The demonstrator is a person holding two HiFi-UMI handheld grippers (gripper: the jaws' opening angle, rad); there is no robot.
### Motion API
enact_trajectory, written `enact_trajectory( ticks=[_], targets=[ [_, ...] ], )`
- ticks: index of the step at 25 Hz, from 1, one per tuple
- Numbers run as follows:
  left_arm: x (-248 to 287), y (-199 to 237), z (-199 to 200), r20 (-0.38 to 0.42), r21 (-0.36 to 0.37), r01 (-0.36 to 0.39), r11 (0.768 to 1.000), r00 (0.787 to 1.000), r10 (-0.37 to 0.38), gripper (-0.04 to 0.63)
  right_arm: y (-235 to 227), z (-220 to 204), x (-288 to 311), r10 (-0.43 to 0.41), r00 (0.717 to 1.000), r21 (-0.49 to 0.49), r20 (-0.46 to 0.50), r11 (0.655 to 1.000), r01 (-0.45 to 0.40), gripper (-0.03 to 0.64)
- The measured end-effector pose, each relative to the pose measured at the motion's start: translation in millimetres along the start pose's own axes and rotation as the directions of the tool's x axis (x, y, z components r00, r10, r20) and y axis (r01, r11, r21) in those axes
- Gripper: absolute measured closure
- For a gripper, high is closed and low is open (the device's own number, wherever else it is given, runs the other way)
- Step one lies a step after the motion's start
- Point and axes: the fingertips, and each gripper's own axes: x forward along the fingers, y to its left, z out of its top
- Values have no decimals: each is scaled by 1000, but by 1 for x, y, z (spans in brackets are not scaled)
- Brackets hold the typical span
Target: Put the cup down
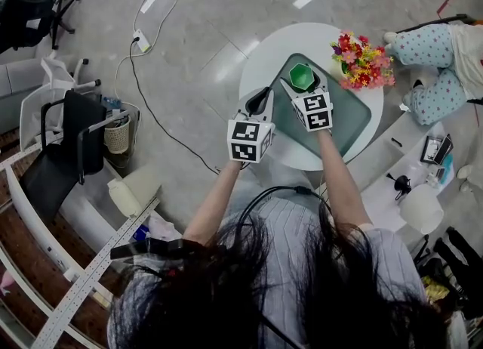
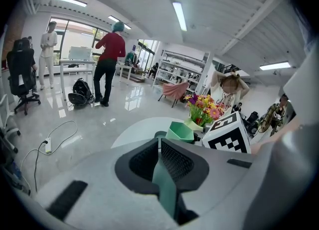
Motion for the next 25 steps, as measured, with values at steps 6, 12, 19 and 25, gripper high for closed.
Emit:
enact_trajectory(
  ticks=[6, 12, 19, 25],
  targets=[
    [-5, 4, 0, 1, 1, -2, 1000, 1000, 2, 577, -2, -4, -4, -24, 1000, 22, -15, 999, 25, 249],
    [-15, 11, -1, 2, 6, -6, 1000, 1000, 6, 577, -6, -14, -15, -82, 995, 43, -51, 995, 84, 249],
    [-24, 11, -1, 9, 29, 5, 1000, 1000, -5, 577, -10, -25, -39, -145, 988, 110, -57, 983, 150, 250],
    [-39, 10, 4, 24, 57, 28, 998, 999, -29, 577, -3, -20, -68, -190, 982, 161, -9, 969, 189, 252]
  ],
)
